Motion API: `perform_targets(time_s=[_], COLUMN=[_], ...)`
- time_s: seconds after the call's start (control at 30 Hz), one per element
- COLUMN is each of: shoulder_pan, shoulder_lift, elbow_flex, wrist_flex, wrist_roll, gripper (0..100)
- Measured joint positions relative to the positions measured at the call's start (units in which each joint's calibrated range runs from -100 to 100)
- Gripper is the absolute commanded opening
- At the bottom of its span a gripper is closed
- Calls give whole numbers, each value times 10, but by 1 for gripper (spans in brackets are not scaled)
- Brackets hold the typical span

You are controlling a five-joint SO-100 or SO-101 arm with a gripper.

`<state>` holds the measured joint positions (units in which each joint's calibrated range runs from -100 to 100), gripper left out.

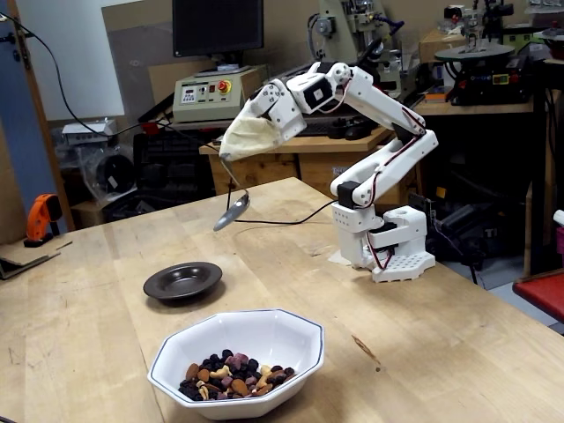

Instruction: Use spoon to transfer food from the white bowl to brown plate

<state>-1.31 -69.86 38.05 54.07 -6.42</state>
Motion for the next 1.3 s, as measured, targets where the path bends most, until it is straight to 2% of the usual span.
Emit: perform_targets(time_s=[0.43,0.73,1.07,1.3], shoulder_pan=[-152,-237,-252,-252], shoulder_lift=[97,151,279,294], elbow_flex=[-88,-129,-143,-143], wrist_flex=[100,112,112,91], wrist_roll=[0,0,0,0], gripper=[4,5,5,5])
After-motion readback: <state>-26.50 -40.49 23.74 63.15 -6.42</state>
